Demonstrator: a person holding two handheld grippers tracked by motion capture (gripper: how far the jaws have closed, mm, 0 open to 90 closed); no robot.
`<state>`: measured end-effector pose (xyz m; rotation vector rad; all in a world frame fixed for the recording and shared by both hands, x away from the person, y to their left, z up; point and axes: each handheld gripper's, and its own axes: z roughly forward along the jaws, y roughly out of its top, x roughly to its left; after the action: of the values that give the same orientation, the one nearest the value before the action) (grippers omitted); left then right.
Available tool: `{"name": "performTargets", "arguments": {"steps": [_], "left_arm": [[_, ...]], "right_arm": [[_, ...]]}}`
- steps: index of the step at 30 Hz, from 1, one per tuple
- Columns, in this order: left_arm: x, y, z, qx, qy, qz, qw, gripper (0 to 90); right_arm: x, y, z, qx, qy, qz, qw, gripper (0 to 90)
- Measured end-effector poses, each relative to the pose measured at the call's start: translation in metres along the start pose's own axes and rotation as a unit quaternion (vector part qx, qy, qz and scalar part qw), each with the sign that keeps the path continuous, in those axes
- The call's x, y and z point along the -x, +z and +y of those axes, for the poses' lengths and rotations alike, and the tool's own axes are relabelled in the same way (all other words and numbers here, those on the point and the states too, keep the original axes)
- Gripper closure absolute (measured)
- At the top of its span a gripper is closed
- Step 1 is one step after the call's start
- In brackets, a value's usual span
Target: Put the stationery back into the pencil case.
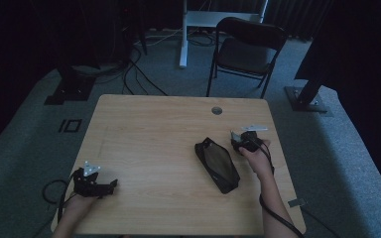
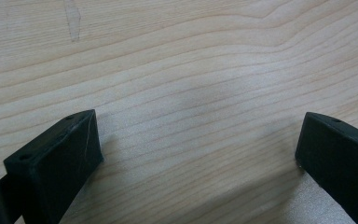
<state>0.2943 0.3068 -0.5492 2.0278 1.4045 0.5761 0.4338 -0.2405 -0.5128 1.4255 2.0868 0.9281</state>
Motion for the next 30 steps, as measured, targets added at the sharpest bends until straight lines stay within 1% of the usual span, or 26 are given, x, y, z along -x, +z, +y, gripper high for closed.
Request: {"name": "performTargets", "arguments": {"steps": [2, 7, 9, 10, 12, 13, 14, 16, 18, 20, 22, 24, 25, 27, 29, 30], "left_arm": [[0.0, 0.0, 0.0, 0.0, 0.0, 0.0, 1.0, 0.2], [0.0, 0.0, 0.0, 0.0, 0.0, 0.0, 1.0, 0.2], [0.0, 0.0, 0.0, 0.0, 0.001, 0.0, 1.0, 0.2], [0.0, 0.0, 0.0, 0.0, 0.0, 0.0, 1.0, 0.2], [0.0, 0.0, 0.0, 0.0, 0.001, 0.0, 1.0, 0.2], [0.0, 0.0, 0.0, 0.0, 0.0, 0.0, 1.0, 0.2], [0.0, 0.0, 0.0, 0.0, 0.0, 0.0, 1.0, 0.2], [0.0, 0.0, 0.0, 0.0, 0.0, 0.0, 1.0, 0.2], [0.0, 0.0, 0.0, 0.0, 0.0, 0.0, 1.0, 0.2], [0.0, 0.0, 0.0, 0.0, 0.0, 0.0, 1.0, 0.2], [0.0, 0.0, 0.0, 0.0, 0.0, 0.0, 1.0, 0.2], [0.0, 0.0, 0.0, 0.0, 0.0, 0.0, 1.0, 0.2], [0.0, 0.0, 0.0, -0.001, 0.0, 0.0, 1.0, 0.2], [0.0, 0.0, 0.0, 0.0, 0.0, 0.0, 1.0, 0.2], [0.0, 0.0, 0.0, 0.0, 0.0, 0.0, 1.0, 0.2], [0.0, 0.0, 0.0, 0.0, 0.0, 0.0, 1.0, 0.2]], "right_arm": [[0.0, -0.005, 0.002, 0.001, 0.006, 0.007, 1.0, 49.7], [-0.003, -0.021, 0.006, 0.01, 0.014, 0.013, 0.9998, 49.6], [-0.004, -0.028, 0.007, 0.019, 0.019, 0.019, 0.9995, 49.7], [-0.005, -0.03, 0.008, 0.023, 0.021, 0.024, 0.9992, 49.7], [-0.005, -0.032, 0.008, 0.025, 0.022, 0.027, 0.9991, 49.7], [-0.007, -0.036, 0.009, 0.024, 0.016, 0.023, 0.9993, 49.7], [-0.008, -0.039, 0.01, 0.023, 0.015, 0.021, 0.9994, 49.7], [-0.01, -0.043, 0.011, 0.024, 0.018, 0.022, 0.9993, 49.7], [-0.011, -0.046, 0.012, 0.025, 0.018, 0.017, 0.9994, 49.7], [-0.012, -0.049, 0.013, 0.029, 0.021, 0.026, 0.999, 49.7], [-0.013, -0.051, 0.013, 0.027, 0.017, 0.023, 0.9992, 49.7], [-0.015, -0.053, 0.012, 0.025, 0.02, 0.029, 0.9991, 49.7], [-0.016, -0.054, 0.012, 0.023, 0.015, 0.027, 0.9993, 49.7], [-0.018, -0.058, 0.012, 0.027, 0.02, 0.03, 0.999, 49.7], [-0.02, -0.062, 0.012, 0.03, 0.018, 0.027, 0.9991, 49.7], [-0.021, -0.064, 0.013, 0.03, 0.02, 0.029, 0.9989, 49.7]]}}
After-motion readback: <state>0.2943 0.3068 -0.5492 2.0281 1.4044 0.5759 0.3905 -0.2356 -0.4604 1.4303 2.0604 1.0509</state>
